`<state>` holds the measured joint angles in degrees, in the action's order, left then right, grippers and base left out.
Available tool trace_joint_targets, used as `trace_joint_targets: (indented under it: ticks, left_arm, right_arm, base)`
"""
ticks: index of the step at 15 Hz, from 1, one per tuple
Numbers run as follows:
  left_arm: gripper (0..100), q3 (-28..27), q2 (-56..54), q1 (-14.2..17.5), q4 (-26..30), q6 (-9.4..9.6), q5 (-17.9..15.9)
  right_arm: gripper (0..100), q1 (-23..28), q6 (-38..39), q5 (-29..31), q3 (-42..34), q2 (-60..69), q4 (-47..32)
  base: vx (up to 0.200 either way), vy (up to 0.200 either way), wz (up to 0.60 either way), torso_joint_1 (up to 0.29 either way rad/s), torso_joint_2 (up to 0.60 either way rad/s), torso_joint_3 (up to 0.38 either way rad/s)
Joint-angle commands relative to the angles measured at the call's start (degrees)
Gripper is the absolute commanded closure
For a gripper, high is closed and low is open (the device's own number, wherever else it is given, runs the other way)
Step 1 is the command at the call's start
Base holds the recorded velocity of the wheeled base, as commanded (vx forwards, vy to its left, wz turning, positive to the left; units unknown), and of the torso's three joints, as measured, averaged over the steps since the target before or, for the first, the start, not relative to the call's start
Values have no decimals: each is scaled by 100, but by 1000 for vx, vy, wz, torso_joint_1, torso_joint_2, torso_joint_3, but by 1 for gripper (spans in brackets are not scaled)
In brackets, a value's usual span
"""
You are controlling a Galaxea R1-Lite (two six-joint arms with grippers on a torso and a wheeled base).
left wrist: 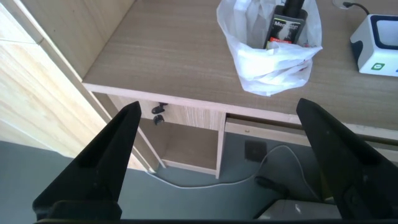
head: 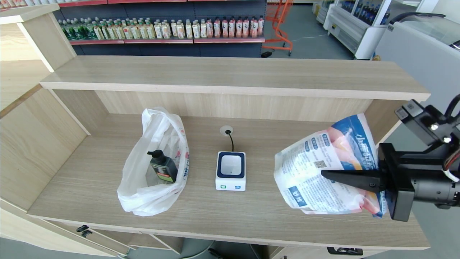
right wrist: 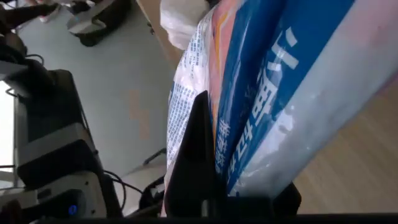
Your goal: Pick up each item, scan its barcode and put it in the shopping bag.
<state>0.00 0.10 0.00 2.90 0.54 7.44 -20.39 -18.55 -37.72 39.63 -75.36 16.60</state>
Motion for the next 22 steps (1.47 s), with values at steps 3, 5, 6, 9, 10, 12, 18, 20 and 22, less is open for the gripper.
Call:
trace_joint_targets:
  ticks: [3,5,6,9,10,12,18,20,22]
  left_arm:
    - [0,0,-1,0,0,-1,3]
    - [0,0,-1,0,0,-1,3]
    - [0,0,-1,0,0,-1,3]
    - [0,0,-1,0,0,-1,3]
    - [0,0,-1,0,0,-1,3]
    - [0,0,-1,0,0,-1,3]
    - [0,0,-1,0,0,17,3]
    - [0,0,-1,0,0,17,3]
    - [0,0,-1,0,0,17,3]
  right_arm:
    - [100,493,-1818,1443,-518,127,203]
    - [100,501,-2530,1768,-597,153,554]
    - [100,510,-2943,1821,-615,145,765]
    - [100,537,-3444,1785,-650,162,915]
    - [100,537,-3444,1777,-676,189,915]
    - [100,537,-3436,1750,-755,259,915]
    - [100,537,-3172,1258,-746,320,906]
    - [100,537,-3128,1188,-790,347,906]
    - [100,537,-3084,1188,-790,312,888]
  base:
    - [0,0,0,0,0,0]
    - [0,0,0,0,0,0]
    - [0,0,0,0,0,0]
    - [0,0,0,0,0,0]
    - [0,0,0,0,0,0]
    - [0,0,0,0,0,0]
    - [0,33,0,0,0,0]
    - [0,200,0,-2,2,2]
    - [0,200,0,5,7,0]
